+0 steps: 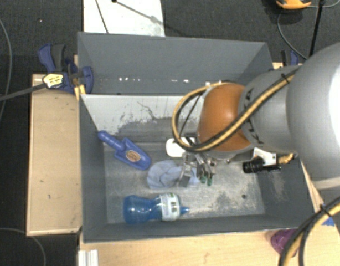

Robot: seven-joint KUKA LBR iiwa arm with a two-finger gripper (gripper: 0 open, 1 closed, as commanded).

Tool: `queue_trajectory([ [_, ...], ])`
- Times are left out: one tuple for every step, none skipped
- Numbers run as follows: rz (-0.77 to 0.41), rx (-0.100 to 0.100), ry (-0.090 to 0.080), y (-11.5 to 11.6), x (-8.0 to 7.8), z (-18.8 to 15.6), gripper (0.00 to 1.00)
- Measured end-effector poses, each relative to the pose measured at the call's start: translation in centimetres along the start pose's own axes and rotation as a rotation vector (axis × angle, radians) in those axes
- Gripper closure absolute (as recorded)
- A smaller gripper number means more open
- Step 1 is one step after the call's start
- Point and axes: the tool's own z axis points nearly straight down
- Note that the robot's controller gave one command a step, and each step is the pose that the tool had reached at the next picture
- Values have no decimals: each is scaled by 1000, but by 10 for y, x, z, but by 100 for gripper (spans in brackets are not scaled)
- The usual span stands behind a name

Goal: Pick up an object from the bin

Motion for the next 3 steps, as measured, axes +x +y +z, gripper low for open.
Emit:
queue_trajectory([
  [0,1,2,0,0,-15,100],
  [-1,0,0,0,0,-35,100],
  [-2,-2,-4,0,-1,-51,100],
])
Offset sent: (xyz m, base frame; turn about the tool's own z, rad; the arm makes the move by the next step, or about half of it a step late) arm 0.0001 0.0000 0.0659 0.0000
